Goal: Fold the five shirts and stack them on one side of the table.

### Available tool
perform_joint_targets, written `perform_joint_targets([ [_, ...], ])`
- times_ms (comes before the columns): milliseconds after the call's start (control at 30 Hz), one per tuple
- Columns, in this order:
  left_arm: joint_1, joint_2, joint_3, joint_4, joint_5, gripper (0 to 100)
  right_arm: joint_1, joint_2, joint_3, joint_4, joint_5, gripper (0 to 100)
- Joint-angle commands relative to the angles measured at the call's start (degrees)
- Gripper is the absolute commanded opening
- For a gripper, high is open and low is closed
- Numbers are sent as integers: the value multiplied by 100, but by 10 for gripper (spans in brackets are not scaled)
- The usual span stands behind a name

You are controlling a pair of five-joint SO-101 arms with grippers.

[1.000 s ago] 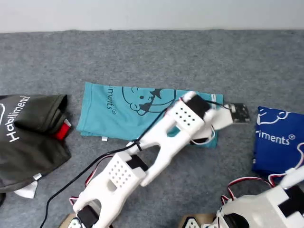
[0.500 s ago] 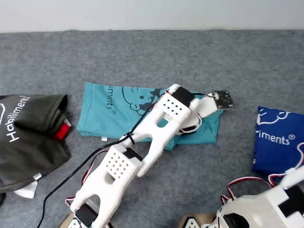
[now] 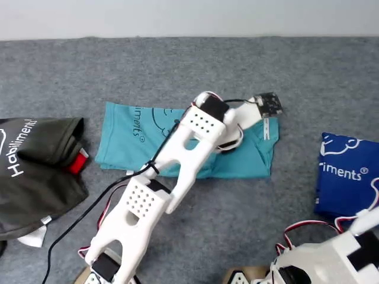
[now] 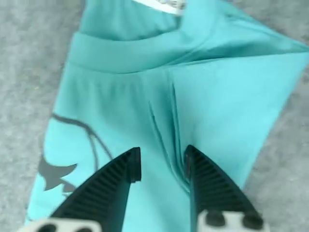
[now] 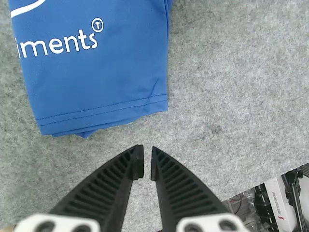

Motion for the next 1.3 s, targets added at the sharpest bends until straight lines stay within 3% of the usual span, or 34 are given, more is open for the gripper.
perform_joint_targets([
  [0,-264,-97,-215,-185,-255,156,31,-295,-18,233,44,41],
  [233,-369,-237,-523,273,-299,155,31,-295,-18,233,44,41],
  [400,79,-484,-1385,1125,-281,155,31,-295,-18,233,44,41],
  [500,308,-791,-1411,1125,-70,155,31,-295,-18,233,35,41],
  [667,686,-1486,-48,1116,-53,149,40,-295,-18,233,35,41],
  [900,440,-1758,1895,993,-149,13,40,-295,-18,233,35,41],
  [1133,-343,-1169,2132,334,-299,16,13,-268,-18,233,26,41],
  [1267,-422,-774,2132,255,-299,16,31,-277,-18,233,26,41],
])
